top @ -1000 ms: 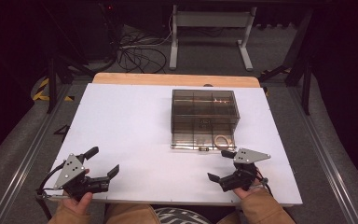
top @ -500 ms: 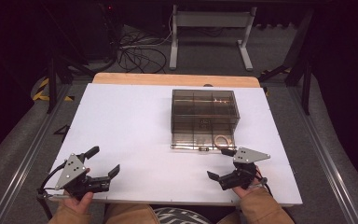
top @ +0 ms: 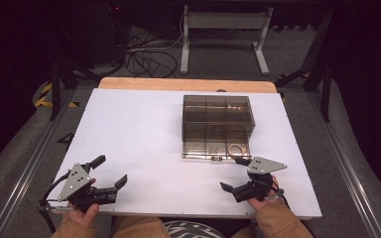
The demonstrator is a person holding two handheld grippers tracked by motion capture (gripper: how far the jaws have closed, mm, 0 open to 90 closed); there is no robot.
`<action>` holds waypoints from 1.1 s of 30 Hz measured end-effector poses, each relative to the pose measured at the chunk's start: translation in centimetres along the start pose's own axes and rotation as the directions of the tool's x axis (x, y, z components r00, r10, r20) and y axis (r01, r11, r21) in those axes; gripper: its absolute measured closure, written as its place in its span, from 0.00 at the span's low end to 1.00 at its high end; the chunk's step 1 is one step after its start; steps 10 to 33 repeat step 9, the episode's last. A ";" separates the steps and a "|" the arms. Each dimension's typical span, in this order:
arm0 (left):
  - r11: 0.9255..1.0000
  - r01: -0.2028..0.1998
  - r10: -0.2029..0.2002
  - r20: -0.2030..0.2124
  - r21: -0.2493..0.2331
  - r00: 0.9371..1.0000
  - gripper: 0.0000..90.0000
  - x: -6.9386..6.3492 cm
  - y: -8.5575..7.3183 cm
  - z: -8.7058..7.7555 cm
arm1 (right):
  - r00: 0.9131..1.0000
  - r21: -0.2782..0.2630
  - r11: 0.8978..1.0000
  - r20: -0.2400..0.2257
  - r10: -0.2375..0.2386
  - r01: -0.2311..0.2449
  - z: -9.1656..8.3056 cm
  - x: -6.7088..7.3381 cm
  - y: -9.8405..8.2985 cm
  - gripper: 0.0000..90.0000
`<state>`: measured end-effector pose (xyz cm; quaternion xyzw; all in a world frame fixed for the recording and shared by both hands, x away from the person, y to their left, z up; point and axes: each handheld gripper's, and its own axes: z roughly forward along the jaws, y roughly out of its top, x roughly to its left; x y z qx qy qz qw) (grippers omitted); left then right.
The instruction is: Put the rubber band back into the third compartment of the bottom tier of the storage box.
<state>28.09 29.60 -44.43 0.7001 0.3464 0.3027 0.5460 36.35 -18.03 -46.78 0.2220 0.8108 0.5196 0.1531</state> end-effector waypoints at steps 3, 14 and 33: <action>1.000 0.000 0.000 0.000 -0.002 1.000 0.07 0.0 0.0 0.0 | 1.000 0.003 1.000 0.000 -0.005 0.005 0.0 0.0 0.1 0.00; 1.000 0.007 -0.007 0.003 -0.002 1.000 0.07 0.1 0.0 0.0 | 1.000 0.003 1.000 0.010 -0.009 0.009 -0.2 0.0 0.2 0.00; 1.000 0.007 -0.007 0.003 -0.002 1.000 0.07 0.1 0.0 0.0 | 1.000 0.003 1.000 0.010 -0.009 0.009 -0.2 0.0 0.2 0.00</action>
